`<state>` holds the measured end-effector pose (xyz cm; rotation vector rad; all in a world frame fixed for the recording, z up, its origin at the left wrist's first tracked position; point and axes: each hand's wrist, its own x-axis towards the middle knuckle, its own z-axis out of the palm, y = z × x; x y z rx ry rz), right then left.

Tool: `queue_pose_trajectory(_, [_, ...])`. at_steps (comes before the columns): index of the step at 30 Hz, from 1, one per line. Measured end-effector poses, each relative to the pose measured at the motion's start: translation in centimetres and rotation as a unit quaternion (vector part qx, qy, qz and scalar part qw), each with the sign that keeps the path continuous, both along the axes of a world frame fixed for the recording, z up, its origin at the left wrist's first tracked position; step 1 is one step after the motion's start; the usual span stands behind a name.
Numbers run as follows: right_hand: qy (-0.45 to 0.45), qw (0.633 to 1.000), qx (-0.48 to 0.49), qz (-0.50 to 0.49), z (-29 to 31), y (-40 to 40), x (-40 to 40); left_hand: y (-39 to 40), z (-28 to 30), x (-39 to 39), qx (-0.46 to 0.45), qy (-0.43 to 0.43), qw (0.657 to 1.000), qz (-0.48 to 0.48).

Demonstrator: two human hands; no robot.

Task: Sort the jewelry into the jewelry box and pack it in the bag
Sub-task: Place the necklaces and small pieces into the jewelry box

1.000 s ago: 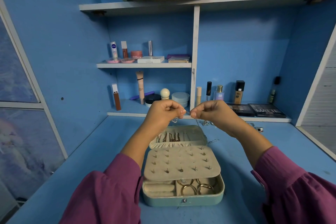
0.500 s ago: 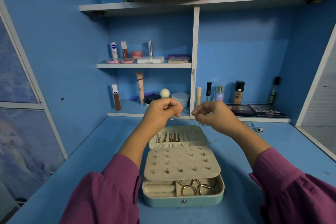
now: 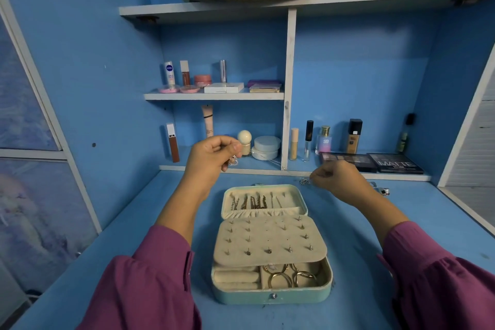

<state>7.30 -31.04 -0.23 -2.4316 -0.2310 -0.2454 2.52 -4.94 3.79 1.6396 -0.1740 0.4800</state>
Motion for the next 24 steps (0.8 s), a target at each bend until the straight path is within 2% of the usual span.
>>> queue_pose_trajectory(2, [0.017,0.999,0.038,-0.006,-0.3,-0.5,0.2,0.2,-0.1,0.1,-0.004,0.004,1.000,0.000])
queue_pose_trajectory(4, [0.038,0.992,0.119,-0.004,-0.3,-0.8,0.2,0.0,-0.2,0.1,-0.005,0.006,1.000,-0.002])
queue_pose_trajectory(7, [0.088,0.954,0.286,0.007,0.3,-0.9,-0.2,-0.4,-0.4,0.3,0.015,0.010,1.000,-0.002])
queue_pose_trajectory(10, [0.076,0.935,0.346,0.020,1.8,-0.6,-0.6,-1.0,-0.8,0.6,0.063,0.022,0.997,-0.032])
queue_pose_trajectory(18, [-0.002,0.939,0.334,0.084,5.5,1.6,-2.5,-3.8,-1.6,1.5,0.189,0.089,0.970,-0.129])
queue_pose_trajectory(24, [-0.016,0.949,0.291,0.119,6.4,2.3,-3.4,-5.3,-2.3,2.7,0.312,0.118,0.928,-0.165])
